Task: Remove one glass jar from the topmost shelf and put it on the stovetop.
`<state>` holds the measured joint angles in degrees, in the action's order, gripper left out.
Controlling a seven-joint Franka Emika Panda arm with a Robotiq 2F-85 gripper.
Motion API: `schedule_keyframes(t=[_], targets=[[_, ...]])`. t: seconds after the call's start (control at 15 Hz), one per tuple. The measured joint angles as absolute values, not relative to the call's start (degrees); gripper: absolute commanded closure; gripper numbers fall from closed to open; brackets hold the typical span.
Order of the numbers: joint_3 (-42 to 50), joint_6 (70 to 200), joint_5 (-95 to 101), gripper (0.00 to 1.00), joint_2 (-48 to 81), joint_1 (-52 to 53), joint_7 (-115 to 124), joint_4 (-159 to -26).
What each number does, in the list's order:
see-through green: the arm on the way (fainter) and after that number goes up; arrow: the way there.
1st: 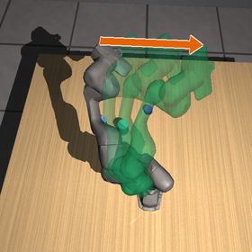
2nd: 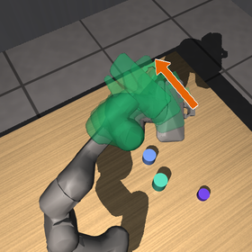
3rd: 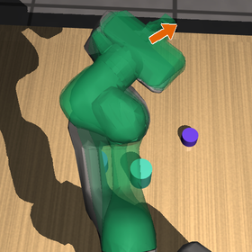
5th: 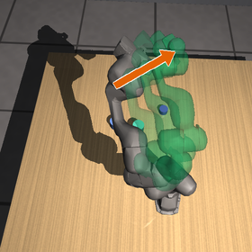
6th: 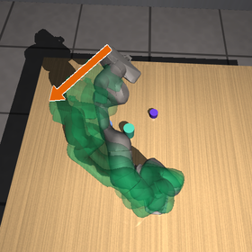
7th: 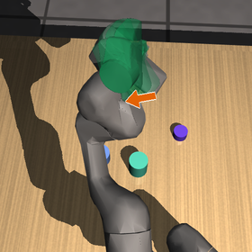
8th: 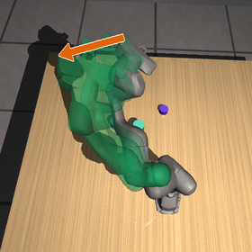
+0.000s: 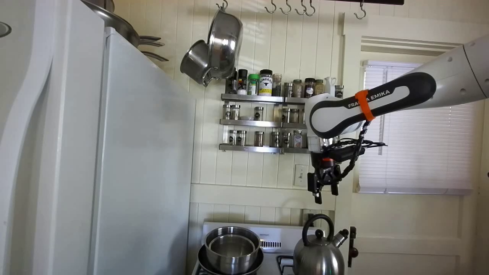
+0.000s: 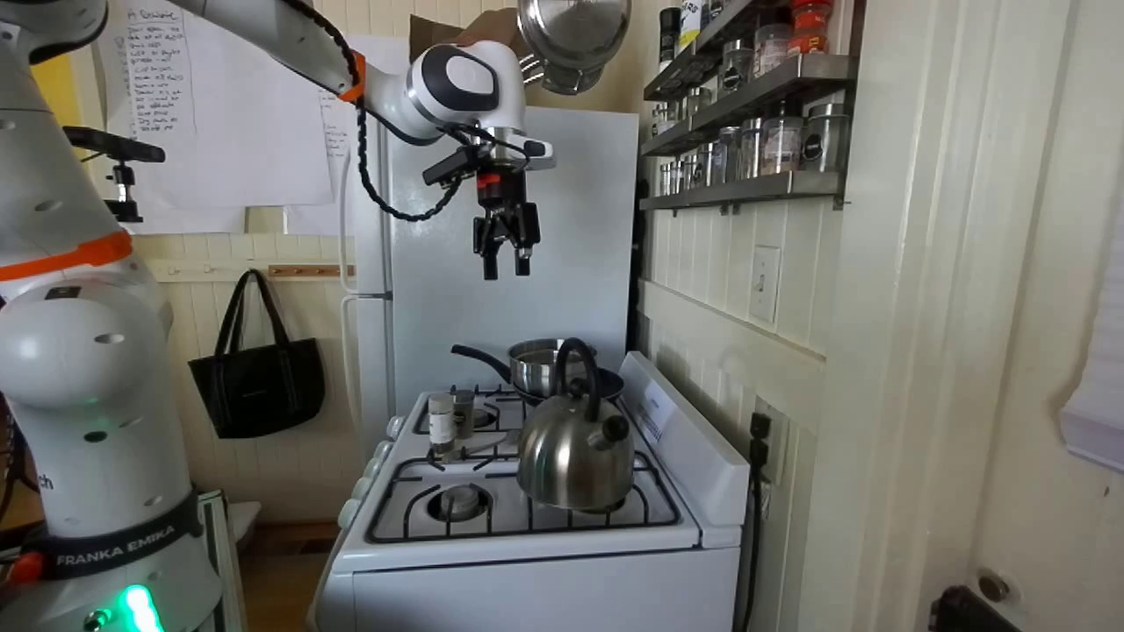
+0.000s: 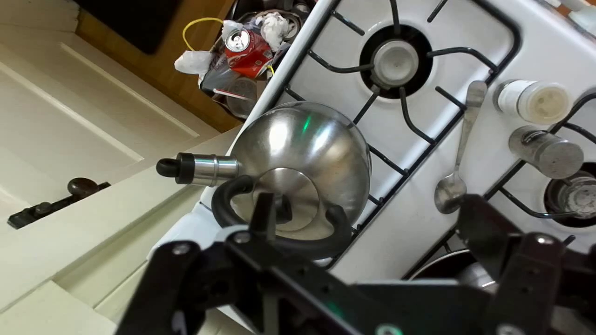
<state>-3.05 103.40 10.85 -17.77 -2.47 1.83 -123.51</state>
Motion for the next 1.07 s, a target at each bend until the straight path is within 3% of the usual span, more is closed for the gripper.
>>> schedule_keyframes(t=[0.4,1.07], targets=[[-3.29,104.06,10.85,0.00,-17.89,-1.87,2.69,-120.50],[-6.97,108.83,19.26,0.00,-20.42,-1.01,10.07,-98.89]])
